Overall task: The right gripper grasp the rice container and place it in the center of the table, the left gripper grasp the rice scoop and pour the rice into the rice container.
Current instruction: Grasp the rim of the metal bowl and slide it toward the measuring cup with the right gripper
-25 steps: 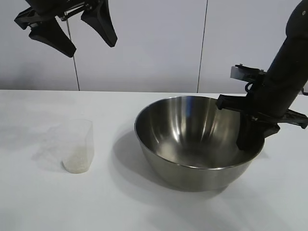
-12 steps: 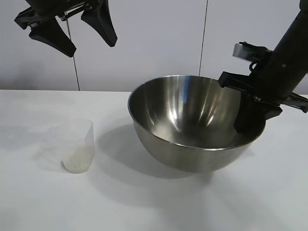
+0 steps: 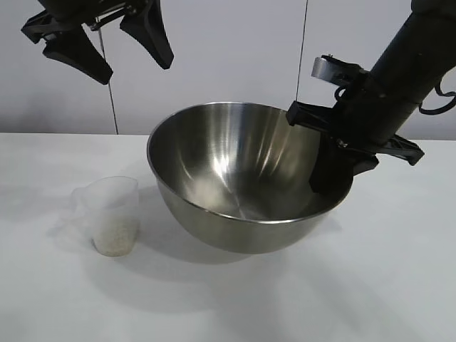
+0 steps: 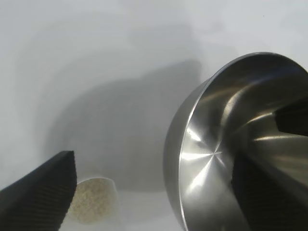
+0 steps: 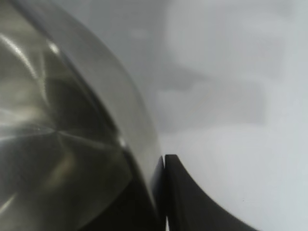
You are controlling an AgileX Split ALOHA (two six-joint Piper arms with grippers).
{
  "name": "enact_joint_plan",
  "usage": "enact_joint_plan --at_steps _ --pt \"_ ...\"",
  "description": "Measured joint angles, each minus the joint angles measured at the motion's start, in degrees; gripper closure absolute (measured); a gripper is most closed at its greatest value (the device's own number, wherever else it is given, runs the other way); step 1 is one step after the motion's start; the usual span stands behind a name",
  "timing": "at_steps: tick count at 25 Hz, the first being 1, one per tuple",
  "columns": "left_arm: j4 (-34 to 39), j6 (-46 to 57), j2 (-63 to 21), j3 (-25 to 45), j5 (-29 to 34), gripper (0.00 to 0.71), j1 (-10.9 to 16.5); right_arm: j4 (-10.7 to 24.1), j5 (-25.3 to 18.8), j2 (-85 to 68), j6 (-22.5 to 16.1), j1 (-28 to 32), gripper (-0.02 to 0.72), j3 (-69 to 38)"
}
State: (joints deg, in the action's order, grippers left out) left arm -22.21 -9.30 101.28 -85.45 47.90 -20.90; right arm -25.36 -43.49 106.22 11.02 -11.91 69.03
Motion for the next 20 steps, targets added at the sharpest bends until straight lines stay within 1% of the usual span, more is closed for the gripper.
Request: enact_joint_plan --at_steps 3,9,17,18,20 --pt "0.0 0.0 0.0 0.0 0.0 0.077 0.0 0.8 0.7 1.2 -0.9 0.0 0.694 0.0" --pt "0.0 0.0 0.0 0.0 0.0 0.077 0.0 -0.2 1.4 6.6 -1.0 -0.5 0.694 0.0" --pt "0.0 0.0 0.0 0.0 0.0 0.077 0.0 -1.3 2.3 7.7 -1.0 -2.6 0.693 0.0" --pt "0.0 0.0 0.0 0.0 0.0 0.077 0.0 -1.4 2.3 7.7 -1.0 -2.6 0.689 0.0" --pt "0.0 0.0 0.0 0.0 0.0 0.077 0.0 -1.8 2.3 7.3 -1.0 -2.6 0.645 0.0"
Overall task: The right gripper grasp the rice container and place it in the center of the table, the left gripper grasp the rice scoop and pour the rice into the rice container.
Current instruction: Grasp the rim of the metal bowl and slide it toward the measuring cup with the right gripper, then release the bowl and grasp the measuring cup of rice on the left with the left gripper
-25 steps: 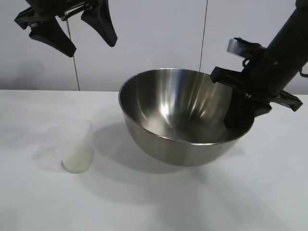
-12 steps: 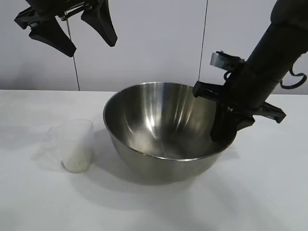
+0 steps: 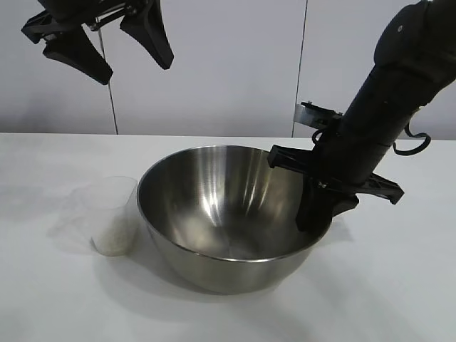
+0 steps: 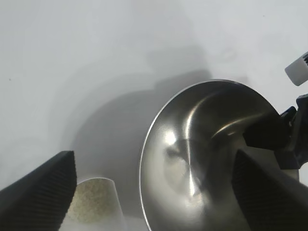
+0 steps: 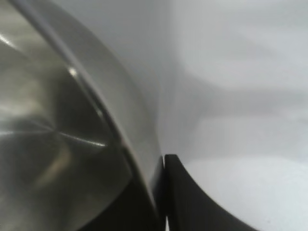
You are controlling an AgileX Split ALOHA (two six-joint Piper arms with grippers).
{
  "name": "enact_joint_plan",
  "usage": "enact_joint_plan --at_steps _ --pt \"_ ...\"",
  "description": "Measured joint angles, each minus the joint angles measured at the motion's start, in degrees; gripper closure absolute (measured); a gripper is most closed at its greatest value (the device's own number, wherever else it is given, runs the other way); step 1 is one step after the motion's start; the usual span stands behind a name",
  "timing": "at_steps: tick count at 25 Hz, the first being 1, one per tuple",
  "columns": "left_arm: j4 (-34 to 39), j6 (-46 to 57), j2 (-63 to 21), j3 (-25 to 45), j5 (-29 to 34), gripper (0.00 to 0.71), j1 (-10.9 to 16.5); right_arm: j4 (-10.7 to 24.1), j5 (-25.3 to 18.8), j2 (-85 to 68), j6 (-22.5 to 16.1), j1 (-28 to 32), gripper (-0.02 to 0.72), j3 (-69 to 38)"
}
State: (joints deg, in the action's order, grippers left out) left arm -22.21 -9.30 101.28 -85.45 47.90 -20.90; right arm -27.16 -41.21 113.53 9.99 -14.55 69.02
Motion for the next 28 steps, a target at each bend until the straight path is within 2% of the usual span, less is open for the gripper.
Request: enact_joint_plan --at_steps 5,7,9,14,16,22,25,28 --pt "0.0 0.0 0.0 0.0 0.0 0.077 0.0 1.6 -3.1 -1.2 -0.2 0.0 0.348 2.1" --pt "0.0 0.0 0.0 0.0 0.0 0.077 0.0 3.4 -5.5 -1.3 -1.2 0.0 0.285 3.6" --pt "0.0 0.0 0.0 0.0 0.0 0.077 0.0 6.0 -8.0 -1.3 -2.8 0.0 0.263 5.3" --pt "0.0 0.0 0.0 0.0 0.0 0.077 0.0 16.1 -13.8 -1.8 -8.0 0.4 0.252 11.1" --pt "0.0 0.0 0.0 0.0 0.0 0.077 0.0 17.5 -14.8 -3.2 -9.6 1.6 0.252 12.9" --pt "0.0 0.0 0.0 0.0 -0.4 0.077 0.0 15.7 -16.4 -10.2 -10.0 6.4 0.252 15.0" --pt "0.0 0.0 0.0 0.0 -0.4 0.077 0.0 13.5 -18.3 -13.5 -10.0 7.9 0.252 15.0" --pt "0.0 0.0 0.0 0.0 -0.4 0.077 0.0 10.9 -19.6 -16.2 -8.4 8.7 0.252 15.0"
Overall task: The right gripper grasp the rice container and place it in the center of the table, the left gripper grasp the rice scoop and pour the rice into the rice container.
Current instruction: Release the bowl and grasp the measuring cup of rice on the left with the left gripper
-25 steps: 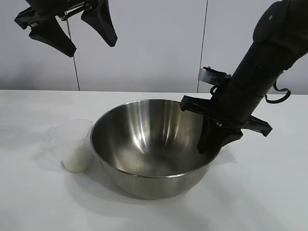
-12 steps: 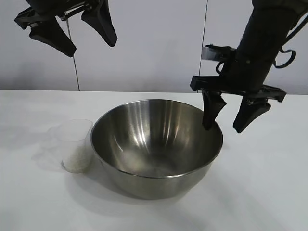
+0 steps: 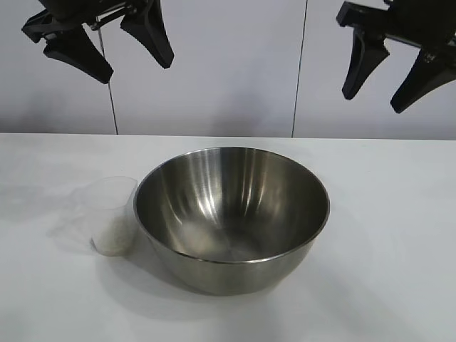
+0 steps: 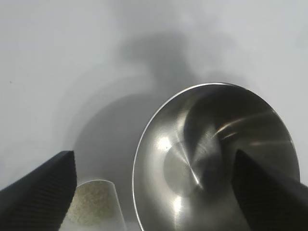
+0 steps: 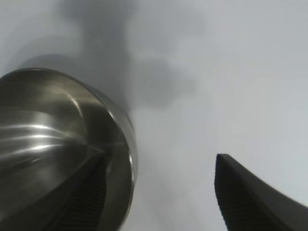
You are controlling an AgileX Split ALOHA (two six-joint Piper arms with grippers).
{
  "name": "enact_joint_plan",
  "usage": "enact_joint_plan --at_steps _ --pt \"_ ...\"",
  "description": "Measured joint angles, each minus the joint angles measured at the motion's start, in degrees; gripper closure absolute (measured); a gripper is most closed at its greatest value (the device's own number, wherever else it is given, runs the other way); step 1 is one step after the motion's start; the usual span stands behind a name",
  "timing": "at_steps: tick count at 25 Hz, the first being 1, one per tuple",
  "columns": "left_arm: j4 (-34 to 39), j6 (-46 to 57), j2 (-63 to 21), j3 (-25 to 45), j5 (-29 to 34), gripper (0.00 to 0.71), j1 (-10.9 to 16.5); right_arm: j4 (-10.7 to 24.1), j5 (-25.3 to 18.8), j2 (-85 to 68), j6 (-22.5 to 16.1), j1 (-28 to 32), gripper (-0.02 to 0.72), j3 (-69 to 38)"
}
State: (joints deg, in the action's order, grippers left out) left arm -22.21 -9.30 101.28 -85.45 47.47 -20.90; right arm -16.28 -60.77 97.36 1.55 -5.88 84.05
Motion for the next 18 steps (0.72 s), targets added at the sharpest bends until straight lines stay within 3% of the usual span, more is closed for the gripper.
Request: enact_joint_plan --at_steps 5,18 --pt "0.0 0.0 0.0 0.0 -0.4 0.077 0.0 -2.0 -0.9 -1.2 0.7 0.0 0.252 0.0" --pt "0.0 0.0 0.0 0.0 -0.8 0.077 0.0 -2.3 -0.7 -1.2 0.8 0.0 0.252 0.0"
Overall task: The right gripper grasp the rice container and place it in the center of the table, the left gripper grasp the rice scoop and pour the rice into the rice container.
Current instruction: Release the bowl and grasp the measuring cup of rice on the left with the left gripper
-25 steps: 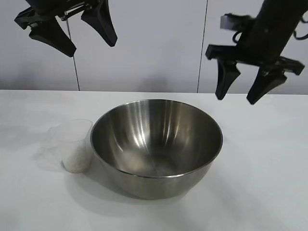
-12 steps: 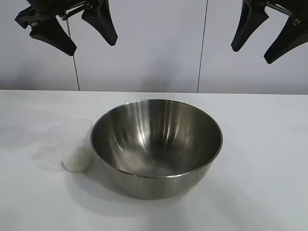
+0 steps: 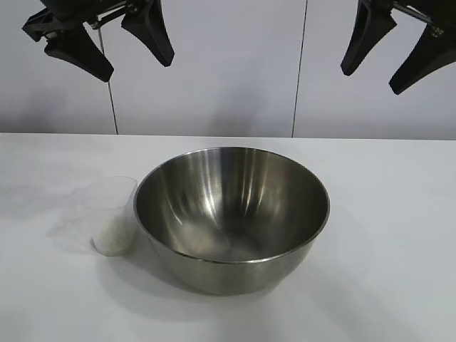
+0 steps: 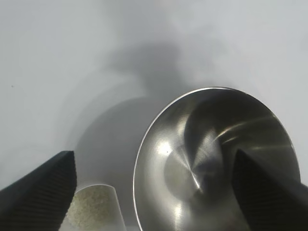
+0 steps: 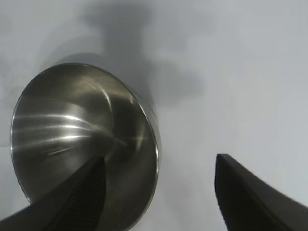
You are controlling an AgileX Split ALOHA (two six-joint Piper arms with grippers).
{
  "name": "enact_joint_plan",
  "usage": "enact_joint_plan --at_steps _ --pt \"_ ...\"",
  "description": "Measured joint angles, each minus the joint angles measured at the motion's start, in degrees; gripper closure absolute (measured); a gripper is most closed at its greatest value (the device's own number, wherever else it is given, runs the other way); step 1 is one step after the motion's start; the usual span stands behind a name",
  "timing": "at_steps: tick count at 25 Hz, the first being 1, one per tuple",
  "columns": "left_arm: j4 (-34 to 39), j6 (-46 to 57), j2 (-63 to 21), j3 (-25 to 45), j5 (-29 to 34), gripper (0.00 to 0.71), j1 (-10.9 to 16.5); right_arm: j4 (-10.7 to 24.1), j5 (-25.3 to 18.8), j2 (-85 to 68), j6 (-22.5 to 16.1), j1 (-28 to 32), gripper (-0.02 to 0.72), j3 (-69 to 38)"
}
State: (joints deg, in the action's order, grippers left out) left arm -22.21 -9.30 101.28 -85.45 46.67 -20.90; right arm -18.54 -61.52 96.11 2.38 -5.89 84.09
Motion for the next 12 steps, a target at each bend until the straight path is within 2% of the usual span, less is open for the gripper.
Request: enact_joint_plan --at_steps 4,9,12 --pt "0.9 0.0 -0.5 0.0 0.8 0.077 0.9 0.0 0.7 0.0 0.0 0.0 0.252 0.0" --pt "4.3 0.0 -4.9 0.1 4.7 0.077 5.4 0.0 1.2 0.0 0.4 0.0 0.252 0.0" --pt "5.5 0.0 -9.1 3.4 3.2 0.080 7.1 0.0 1.3 0.0 0.4 0.0 0.252 0.0"
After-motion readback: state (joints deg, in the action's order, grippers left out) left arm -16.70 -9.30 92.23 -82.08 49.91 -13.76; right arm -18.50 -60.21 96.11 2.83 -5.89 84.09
